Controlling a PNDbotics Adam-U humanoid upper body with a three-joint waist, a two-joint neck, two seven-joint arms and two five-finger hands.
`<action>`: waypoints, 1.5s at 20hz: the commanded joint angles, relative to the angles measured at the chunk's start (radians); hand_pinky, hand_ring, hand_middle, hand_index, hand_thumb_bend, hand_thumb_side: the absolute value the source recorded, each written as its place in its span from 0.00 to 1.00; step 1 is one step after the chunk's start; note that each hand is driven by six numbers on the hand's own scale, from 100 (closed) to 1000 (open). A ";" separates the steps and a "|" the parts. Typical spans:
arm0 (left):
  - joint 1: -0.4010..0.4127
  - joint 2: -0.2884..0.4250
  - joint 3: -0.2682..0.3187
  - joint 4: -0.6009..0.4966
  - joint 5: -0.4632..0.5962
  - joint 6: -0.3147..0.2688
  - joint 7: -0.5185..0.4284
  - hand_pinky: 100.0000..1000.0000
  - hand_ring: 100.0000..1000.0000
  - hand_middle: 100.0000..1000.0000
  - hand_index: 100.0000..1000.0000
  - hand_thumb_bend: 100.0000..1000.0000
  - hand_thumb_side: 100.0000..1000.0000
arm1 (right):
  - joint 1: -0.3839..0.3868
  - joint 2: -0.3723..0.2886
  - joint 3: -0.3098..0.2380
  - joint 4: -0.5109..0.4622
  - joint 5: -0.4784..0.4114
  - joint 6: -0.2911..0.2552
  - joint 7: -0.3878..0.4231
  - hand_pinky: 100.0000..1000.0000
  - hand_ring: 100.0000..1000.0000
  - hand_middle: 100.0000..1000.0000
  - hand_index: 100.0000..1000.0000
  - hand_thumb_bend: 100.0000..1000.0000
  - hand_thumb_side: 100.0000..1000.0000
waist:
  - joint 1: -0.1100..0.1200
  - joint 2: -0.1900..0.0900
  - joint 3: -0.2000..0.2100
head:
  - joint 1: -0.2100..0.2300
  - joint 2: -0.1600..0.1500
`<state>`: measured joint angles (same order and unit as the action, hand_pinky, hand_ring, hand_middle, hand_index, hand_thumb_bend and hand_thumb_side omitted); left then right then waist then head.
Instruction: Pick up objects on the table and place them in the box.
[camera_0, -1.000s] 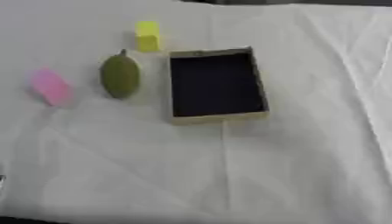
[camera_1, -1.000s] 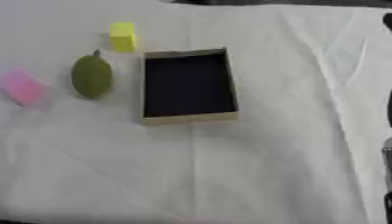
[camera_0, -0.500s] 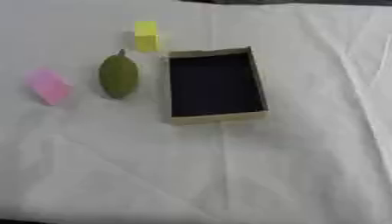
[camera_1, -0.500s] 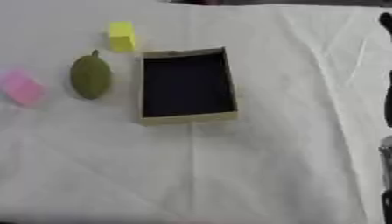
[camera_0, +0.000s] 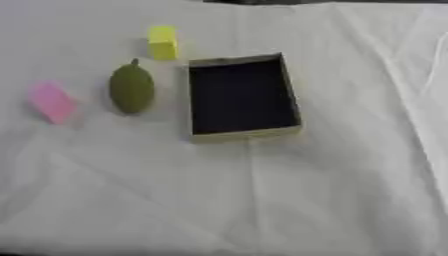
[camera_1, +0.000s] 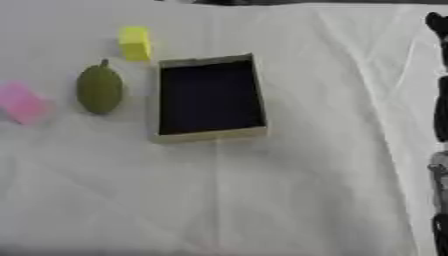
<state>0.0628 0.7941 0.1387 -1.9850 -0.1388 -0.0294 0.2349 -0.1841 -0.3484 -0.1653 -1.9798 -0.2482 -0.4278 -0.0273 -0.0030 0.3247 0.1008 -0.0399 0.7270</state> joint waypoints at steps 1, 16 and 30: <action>-0.009 0.106 0.024 -0.010 0.001 0.087 -0.074 0.89 0.77 0.76 0.88 0.03 0.53 | -0.002 -0.031 -0.005 -0.020 0.006 -0.002 0.001 0.88 0.96 0.52 0.81 0.00 0.59 | 0.018 -0.004 0.002 | -0.009 -0.011; -0.201 0.314 0.039 0.380 -0.081 -0.092 -0.512 0.93 0.85 0.83 0.94 0.32 0.27 | 0.004 -0.042 0.001 -0.020 0.010 0.002 0.006 0.88 0.96 0.52 0.81 0.00 0.59 | 0.030 -0.004 0.011 | -0.024 -0.006; -0.286 0.349 -0.040 0.480 -0.171 -0.161 -0.696 0.93 0.86 0.79 0.92 0.63 0.52 | -0.001 -0.042 0.005 -0.020 0.005 0.009 0.014 0.88 0.96 0.52 0.81 0.00 0.59 | 0.038 0.001 0.000 | -0.015 -0.010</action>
<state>-0.2115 1.0901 0.0952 -1.5041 -0.2970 -0.1942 -0.4516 -0.1764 -0.3656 -0.1588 -1.9798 -0.2422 -0.4183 -0.0147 0.0209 0.3268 0.1005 -0.0575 0.7275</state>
